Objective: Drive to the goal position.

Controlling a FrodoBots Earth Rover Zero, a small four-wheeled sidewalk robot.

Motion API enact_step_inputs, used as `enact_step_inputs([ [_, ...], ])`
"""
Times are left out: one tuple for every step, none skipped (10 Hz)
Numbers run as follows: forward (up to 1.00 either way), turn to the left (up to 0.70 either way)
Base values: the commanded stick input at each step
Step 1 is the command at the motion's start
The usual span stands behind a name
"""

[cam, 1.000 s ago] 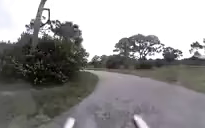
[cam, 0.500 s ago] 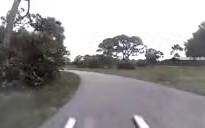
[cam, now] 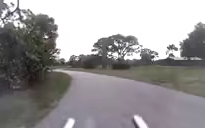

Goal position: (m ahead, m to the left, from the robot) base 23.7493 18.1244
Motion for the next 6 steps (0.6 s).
enact_step_inputs([
  [0.85,0.00],
  [0.85,0.00],
  [0.85,0.00],
  [0.85,0.00],
  [0.85,0.00],
  [0.85,0.00],
])
